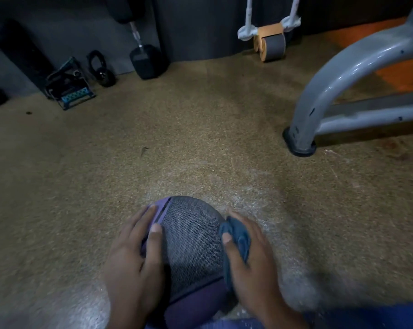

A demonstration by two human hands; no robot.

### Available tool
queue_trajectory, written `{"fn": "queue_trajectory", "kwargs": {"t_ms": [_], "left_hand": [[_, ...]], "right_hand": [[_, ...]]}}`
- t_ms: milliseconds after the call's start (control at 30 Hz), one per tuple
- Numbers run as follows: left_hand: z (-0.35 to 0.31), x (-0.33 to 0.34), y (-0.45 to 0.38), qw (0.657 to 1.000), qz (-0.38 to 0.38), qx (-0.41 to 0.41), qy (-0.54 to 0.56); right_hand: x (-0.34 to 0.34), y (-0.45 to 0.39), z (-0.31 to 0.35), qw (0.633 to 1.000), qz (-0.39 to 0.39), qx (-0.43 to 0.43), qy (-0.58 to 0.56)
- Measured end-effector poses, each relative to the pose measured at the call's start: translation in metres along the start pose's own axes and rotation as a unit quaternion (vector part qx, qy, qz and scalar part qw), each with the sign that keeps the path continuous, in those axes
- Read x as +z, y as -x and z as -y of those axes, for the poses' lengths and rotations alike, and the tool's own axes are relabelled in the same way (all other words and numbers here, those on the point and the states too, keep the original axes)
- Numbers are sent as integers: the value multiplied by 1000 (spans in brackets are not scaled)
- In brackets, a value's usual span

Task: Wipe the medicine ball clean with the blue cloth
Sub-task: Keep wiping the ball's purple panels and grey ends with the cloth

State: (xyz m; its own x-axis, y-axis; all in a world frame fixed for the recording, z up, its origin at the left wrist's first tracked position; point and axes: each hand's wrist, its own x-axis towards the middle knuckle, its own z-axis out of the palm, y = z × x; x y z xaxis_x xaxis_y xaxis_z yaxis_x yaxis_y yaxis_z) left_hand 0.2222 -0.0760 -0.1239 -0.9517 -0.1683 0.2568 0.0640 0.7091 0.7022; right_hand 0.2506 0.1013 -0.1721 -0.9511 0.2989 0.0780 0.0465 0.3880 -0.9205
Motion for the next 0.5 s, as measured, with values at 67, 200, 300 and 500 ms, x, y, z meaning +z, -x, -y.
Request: {"fn": "queue_trajectory", "kwargs": {"t_ms": [67, 200, 300, 500], "left_hand": [[-1, 0, -11, 1000, 22, 3, -20], [3, -1, -20, 993, 89, 57, -51], [14, -4, -26, 988, 121, 88, -45], [8, 6, -39, 998, 49, 14, -39]], "right_hand": [[4, 24, 19, 993, -11, -102, 63], [5, 3, 38, 959, 28, -226, 166], [5, -39, 27, 992, 42, -93, 78], [5, -7, 7, 995, -27, -44, 91]]}}
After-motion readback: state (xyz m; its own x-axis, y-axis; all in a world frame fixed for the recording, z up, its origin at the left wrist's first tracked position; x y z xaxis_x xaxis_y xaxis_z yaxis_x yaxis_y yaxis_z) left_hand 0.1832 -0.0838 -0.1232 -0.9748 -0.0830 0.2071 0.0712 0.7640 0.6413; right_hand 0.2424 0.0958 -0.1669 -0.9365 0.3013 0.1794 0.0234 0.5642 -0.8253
